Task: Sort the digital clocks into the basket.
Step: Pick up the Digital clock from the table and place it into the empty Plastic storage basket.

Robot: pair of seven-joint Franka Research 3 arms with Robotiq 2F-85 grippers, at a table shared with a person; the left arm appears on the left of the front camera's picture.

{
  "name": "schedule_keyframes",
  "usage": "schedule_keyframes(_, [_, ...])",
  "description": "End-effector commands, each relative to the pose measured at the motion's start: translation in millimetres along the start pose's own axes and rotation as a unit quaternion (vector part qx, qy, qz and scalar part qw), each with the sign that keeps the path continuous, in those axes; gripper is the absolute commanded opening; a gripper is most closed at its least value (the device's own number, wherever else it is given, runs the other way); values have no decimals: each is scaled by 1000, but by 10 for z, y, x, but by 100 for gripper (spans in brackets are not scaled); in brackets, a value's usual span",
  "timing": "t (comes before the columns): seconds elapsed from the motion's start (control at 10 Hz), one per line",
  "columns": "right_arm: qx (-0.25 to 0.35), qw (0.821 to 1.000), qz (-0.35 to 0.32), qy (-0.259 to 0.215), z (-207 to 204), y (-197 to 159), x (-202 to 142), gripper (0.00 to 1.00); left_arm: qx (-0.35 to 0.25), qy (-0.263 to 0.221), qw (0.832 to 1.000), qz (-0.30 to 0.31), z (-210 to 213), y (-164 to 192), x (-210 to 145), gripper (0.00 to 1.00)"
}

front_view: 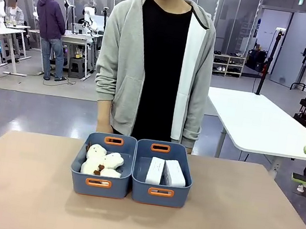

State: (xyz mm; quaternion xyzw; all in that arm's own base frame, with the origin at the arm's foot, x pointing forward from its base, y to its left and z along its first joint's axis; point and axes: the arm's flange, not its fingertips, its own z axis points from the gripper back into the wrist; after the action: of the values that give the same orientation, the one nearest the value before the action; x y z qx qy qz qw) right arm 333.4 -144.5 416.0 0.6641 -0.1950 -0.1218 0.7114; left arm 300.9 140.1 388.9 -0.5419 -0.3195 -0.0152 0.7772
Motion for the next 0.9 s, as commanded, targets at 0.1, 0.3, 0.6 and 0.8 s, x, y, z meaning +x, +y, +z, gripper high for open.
schedule_keyframes(0.1, [3, 1000, -9, -4, -15, 50, 6, 90, -7, -4, 1000, 5, 10, -65, 26, 100])
schedule_keyframes(0.3, [3, 1000, -9, -4, -15, 50, 6, 90, -7, -4, 1000, 5, 10, -65, 26, 100])
schedule_keyframes(0.6, [3, 1000, -9, -4, -15, 50, 6, 90, -7, -4, 1000, 5, 10, -65, 26, 100])
schedule_keyframes(0.8, [3, 1000, -9, -4, -15, 50, 6, 90, -7, -4, 1000, 5, 10, -65, 26, 100])
